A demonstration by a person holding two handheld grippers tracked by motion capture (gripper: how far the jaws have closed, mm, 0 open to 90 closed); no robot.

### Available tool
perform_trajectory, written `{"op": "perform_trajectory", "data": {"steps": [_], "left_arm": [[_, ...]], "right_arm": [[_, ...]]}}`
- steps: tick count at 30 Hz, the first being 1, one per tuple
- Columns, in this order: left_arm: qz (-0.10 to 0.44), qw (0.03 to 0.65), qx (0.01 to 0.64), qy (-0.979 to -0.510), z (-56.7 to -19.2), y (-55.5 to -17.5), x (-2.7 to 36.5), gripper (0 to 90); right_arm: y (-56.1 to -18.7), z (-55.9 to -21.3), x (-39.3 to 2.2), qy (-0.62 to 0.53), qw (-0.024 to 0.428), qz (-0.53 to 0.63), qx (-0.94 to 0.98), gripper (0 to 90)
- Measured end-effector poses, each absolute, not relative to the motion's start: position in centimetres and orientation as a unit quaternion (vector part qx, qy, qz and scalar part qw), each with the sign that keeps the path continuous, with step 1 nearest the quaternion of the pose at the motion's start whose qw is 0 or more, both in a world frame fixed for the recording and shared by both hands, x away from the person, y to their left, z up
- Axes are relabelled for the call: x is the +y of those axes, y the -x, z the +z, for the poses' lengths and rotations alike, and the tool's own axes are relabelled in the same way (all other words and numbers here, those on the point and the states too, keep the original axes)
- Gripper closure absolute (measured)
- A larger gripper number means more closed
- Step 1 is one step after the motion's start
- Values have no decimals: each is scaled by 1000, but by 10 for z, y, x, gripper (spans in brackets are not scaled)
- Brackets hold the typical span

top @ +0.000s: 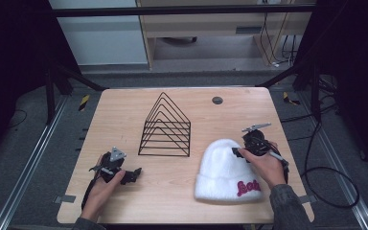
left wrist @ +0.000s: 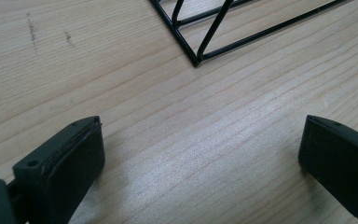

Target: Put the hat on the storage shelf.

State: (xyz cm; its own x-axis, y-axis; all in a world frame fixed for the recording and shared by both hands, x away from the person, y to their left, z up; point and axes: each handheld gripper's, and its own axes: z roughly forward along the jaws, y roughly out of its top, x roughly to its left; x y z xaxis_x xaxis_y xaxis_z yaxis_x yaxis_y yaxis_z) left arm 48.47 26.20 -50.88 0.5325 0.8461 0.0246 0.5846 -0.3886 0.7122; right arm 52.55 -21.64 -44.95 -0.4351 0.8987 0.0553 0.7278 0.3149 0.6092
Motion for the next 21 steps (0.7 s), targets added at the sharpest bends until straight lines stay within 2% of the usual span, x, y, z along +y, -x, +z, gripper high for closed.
{"op": "perform_trajectory", "data": {"steps": [11, 19, 21], "left_arm": [[197, 333, 442, -810, -509, -485, 262, 0], [196, 333, 443, -809, -509, -485, 262, 0], [197, 333, 443, -808, -509, -485, 262, 0]], "right_arm": [[-544, -468, -205, -515, 131, 260, 806, 470], [-540, -467, -200, -488, 118, 265, 823, 753], [-536, -462, -199, -479, 123, 275, 824, 792]]}}
